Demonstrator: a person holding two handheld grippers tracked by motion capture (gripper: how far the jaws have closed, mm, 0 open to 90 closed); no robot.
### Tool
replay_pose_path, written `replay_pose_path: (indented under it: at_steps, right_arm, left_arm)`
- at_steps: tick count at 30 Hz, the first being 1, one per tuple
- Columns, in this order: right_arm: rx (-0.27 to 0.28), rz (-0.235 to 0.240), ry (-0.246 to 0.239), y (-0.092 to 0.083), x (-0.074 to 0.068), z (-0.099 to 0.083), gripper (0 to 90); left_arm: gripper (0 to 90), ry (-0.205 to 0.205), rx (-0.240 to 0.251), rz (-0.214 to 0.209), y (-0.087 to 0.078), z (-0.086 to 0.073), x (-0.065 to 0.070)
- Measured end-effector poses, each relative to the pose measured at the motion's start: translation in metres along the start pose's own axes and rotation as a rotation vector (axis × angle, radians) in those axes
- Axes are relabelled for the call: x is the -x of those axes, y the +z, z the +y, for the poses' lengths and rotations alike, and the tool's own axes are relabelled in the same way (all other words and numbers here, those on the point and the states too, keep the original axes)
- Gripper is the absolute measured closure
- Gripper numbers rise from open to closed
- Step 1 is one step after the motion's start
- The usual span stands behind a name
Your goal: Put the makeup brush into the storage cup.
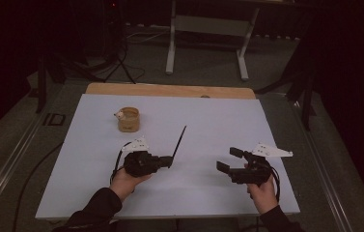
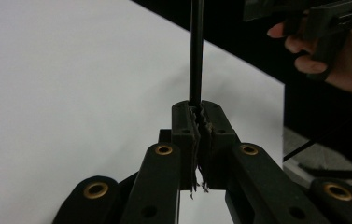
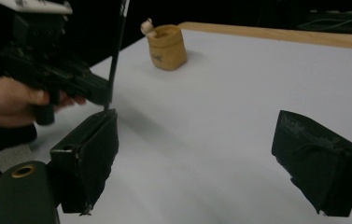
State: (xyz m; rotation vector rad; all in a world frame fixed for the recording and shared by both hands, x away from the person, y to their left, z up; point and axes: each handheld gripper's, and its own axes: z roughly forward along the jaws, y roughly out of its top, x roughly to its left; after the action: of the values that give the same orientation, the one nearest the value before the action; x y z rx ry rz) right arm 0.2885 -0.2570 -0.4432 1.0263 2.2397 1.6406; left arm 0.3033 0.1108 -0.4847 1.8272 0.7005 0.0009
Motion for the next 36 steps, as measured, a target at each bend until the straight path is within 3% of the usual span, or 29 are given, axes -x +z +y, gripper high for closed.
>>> replay_pose_path:
  at_steps: [6, 10, 11, 18, 21, 22, 27, 32, 36]
  right_arm:
    - [0.010, 0.026, -0.010, 0.012, -0.007, 0.008, 15.1]
    - [-0.015, -0.023, -0.080, 0.020, -0.015, 0.013, 15.0]
    - [-0.024, -0.023, -0.076, 0.022, -0.016, 0.015, 15.2]
    - [-0.012, -0.024, 0.019, 0.034, -0.021, 0.022, 10.7]
    - [-0.030, -0.020, 0.006, 0.039, -0.026, 0.023, 11.0]
    - [-0.047, -0.018, -0.003, 0.040, -0.027, 0.024, 13.9]
    - [-0.068, 0.047, 0.080, 0.047, -0.031, 0.024, 24.2]
    - [-0.098, 0.065, 0.143, 0.054, -0.032, 0.024, 38.0]
    - [-0.113, 0.079, 0.156, 0.060, -0.034, 0.026, 45.3]
  left_arm:
    - [85.9, 0.021, 0.004, 0.009, 0.002, -0.003, 0.004]
    - [85.9, 0.019, 0.011, 0.014, 0.004, -0.005, 0.004]
    - [85.9, 0.014, 0.016, 0.015, 0.004, -0.006, 0.003]
    - [85.9, 0.003, 0.032, 0.018, 0.007, -0.009, 0.002]
    - [85.9, -0.003, 0.041, 0.014, 0.009, -0.010, 0.002]
    - [85.9, -0.003, 0.041, 0.014, 0.009, -0.010, 0.002]
    - [85.9, -0.008, 0.052, 0.005, 0.013, -0.012, 0.003]
    - [85.9, -0.007, 0.051, -0.003, 0.015, -0.010, 0.005]
    - [85.9, -0.008, 0.054, -0.006, 0.017, -0.009, 0.007]
